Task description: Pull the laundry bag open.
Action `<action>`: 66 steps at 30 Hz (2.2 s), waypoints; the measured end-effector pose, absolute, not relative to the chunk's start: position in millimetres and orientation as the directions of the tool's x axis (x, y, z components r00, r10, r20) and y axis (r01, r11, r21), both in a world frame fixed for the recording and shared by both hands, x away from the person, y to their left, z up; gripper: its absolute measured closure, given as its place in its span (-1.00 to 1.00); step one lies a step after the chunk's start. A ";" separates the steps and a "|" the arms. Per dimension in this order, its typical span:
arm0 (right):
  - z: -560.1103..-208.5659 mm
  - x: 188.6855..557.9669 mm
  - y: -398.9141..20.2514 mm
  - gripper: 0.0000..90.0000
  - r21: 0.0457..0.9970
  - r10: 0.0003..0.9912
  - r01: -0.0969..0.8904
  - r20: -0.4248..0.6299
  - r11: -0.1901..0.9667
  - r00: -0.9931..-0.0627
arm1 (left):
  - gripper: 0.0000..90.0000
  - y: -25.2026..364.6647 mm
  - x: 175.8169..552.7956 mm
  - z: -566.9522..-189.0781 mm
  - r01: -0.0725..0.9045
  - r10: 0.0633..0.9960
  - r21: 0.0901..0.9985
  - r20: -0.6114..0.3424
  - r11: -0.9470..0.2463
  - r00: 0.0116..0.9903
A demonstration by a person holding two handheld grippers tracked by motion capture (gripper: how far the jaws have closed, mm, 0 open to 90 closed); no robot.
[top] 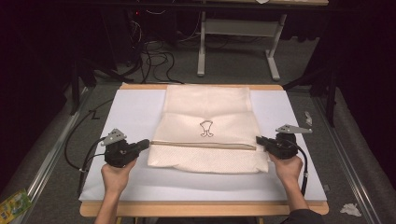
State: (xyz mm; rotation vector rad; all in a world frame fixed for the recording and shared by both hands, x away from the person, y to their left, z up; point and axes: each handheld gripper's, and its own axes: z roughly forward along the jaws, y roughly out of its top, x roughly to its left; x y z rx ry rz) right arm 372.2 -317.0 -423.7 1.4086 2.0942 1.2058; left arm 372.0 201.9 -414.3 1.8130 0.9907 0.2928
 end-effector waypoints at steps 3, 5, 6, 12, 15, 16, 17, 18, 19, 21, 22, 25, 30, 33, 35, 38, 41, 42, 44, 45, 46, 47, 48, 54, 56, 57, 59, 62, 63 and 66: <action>-425.1 371.7 -319.0 0.95 0.792 0.879 0.594 0.177 0.139 -0.442 | 0.93 200.4 369.6 -414.8 0.493 0.733 0.853 -0.225 -0.170 0.642; -425.8 371.0 -318.9 0.95 0.795 0.878 0.591 0.178 0.137 -0.444 | 0.93 200.2 367.7 -414.8 0.487 0.733 0.856 -0.220 -0.171 0.644; -426.3 370.7 -318.7 0.95 0.793 0.877 0.593 0.177 0.142 -0.446 | 0.93 200.2 366.9 -414.8 0.485 0.734 0.857 -0.216 -0.174 0.644; -430.7 370.0 -320.1 0.94 0.787 0.881 0.600 0.177 0.141 -0.438 | 0.93 196.3 363.1 -417.2 0.486 0.728 0.852 -0.206 -0.195 0.653; -433.4 368.8 -320.3 0.94 0.784 0.882 0.605 0.178 0.141 -0.436 | 0.93 195.5 362.6 -418.8 0.491 0.733 0.846 -0.196 -0.210 0.651; -434.9 368.0 -319.7 0.94 0.784 0.880 0.604 0.176 0.146 -0.441 | 0.93 195.8 362.7 -419.4 0.492 0.735 0.845 -0.197 -0.208 0.649; -436.1 367.4 -318.8 0.93 0.781 0.880 0.606 0.173 0.151 -0.442 | 0.93 196.0 362.7 -419.7 0.494 0.736 0.845 -0.198 -0.206 0.647; -437.1 367.0 -318.2 0.93 0.779 0.880 0.608 0.171 0.154 -0.443 | 0.93 196.0 362.5 -420.2 0.494 0.737 0.844 -0.197 -0.209 0.647; -438.7 366.7 -317.8 0.93 0.779 0.879 0.606 0.169 0.158 -0.446 | 0.93 195.7 362.1 -420.6 0.494 0.738 0.843 -0.194 -0.211 0.646; -440.6 366.3 -318.4 0.93 0.779 0.879 0.607 0.167 0.160 -0.447 | 0.93 194.5 361.3 -421.8 0.495 0.739 0.840 -0.188 -0.220 0.647; -441.6 365.9 -318.5 0.92 0.779 0.879 0.608 0.173 0.154 -0.444 | 0.93 194.0 361.0 -422.4 0.497 0.739 0.838 -0.186 -0.224 0.647; -444.6 365.1 -318.4 0.91 0.775 0.879 0.613 0.174 0.156 -0.444 | 0.93 194.3 360.6 -424.3 0.506 0.740 0.829 -0.183 -0.238 0.648; -449.7 365.0 -317.2 0.90 0.762 0.880 0.630 0.187 0.151 -0.437 | 0.92 194.7 359.2 -426.2 0.507 0.737 0.827 -0.182 -0.243 0.650; -451.9 364.6 -317.1 0.88 0.763 0.880 0.628 0.184 0.152 -0.437 | 0.92 193.5 359.1 -428.4 0.512 0.743 0.823 -0.179 -0.247 0.645; -453.7 364.2 -317.1 0.87 0.757 0.882 0.636 0.186 0.151 -0.432 | 0.92 192.7 358.8 -429.6 0.514 0.743 0.820 -0.175 -0.253 0.646; -456.0 364.1 -317.2 0.85 0.758 0.883 0.633 0.180 0.157 -0.434 | 0.92 192.0 358.4 -431.5 0.515 0.743 0.815 -0.167 -0.266 0.648; -458.0 364.3 -315.7 0.83 0.750 0.885 0.641 0.178 0.161 -0.431 | 0.92 191.3 358.3 -433.3 0.520 0.745 0.810 -0.164 -0.272 0.646; -458.7 364.4 -315.5 0.81 0.750 0.885 0.640 0.173 0.166 -0.432 | 0.92 190.6 358.4 -434.0 0.522 0.745 0.807 -0.163 -0.276 0.646; -460.0 364.0 -315.2 0.77 0.746 0.886 0.644 0.169 0.171 -0.431 | 0.91 189.4 358.7 -435.1 0.528 0.747 0.802 -0.163 -0.281 0.645; -460.1 363.8 -315.1 0.75 0.742 0.887 0.648 0.170 0.171 -0.429 | 0.91 188.8 359.0 -435.5 0.529 0.747 0.800 -0.162 -0.283 0.645; -460.3 363.9 -315.4 0.74 0.743 0.887 0.646 0.166 0.174 -0.430 | 0.91 188.7 359.0 -435.6 0.530 0.748 0.800 -0.162 -0.283 0.644; -460.1 363.8 -315.5 0.73 0.744 0.887 0.645 0.166 0.174 -0.430 | 0.91 188.5 359.0 -435.8 0.531 0.751 0.798 -0.160 -0.283 0.640; -459.9 363.3 -315.2 0.72 0.743 0.888 0.646 0.164 0.175 -0.429 | 0.91 188.4 359.0 -435.9 0.533 0.751 0.797 -0.160 -0.284 0.640; -459.5 362.5 -313.9 0.52 0.746 0.893 0.641 0.148 0.182 -0.426 | 0.84 186.9 359.5 -436.9 0.531 0.750 0.798 -0.159 -0.286 0.642; -458.4 361.9 -313.9 0.44 0.744 0.896 0.643 0.144 0.182 -0.420 | 0.77 186.4 360.8 -437.6 0.533 0.751 0.796 -0.158 -0.287 0.641; -456.3 360.7 -314.7 0.37 0.754 0.898 0.631 0.135 0.181 -0.419 | 0.70 186.7 361.4 -437.6 0.530 0.750 0.798 -0.158 -0.286 0.642; -455.2 359.9 -314.8 0.34 0.757 0.899 0.629 0.135 0.177 -0.416 | 0.67 187.2 361.4 -437.0 0.524 0.752 0.804 -0.155 -0.280 0.641; -448.7 356.9 -315.9 0.25 0.773 0.904 0.610 0.120 0.173 -0.410 | 0.49 188.9 360.2 -434.3 0.504 0.757 0.825 -0.154 -0.255 0.635; -447.2 356.1 -316.5 0.25 0.776 0.905 0.607 0.120 0.171 -0.409 | 0.46 189.5 359.9 -433.6 0.499 0.759 0.830 -0.153 -0.249 0.633; -443.1 353.7 -319.5 0.23 0.791 0.904 0.589 0.118 0.164 -0.411 | 0.36 192.0 359.3 -430.7 0.486 0.770 0.844 -0.150 -0.227 0.620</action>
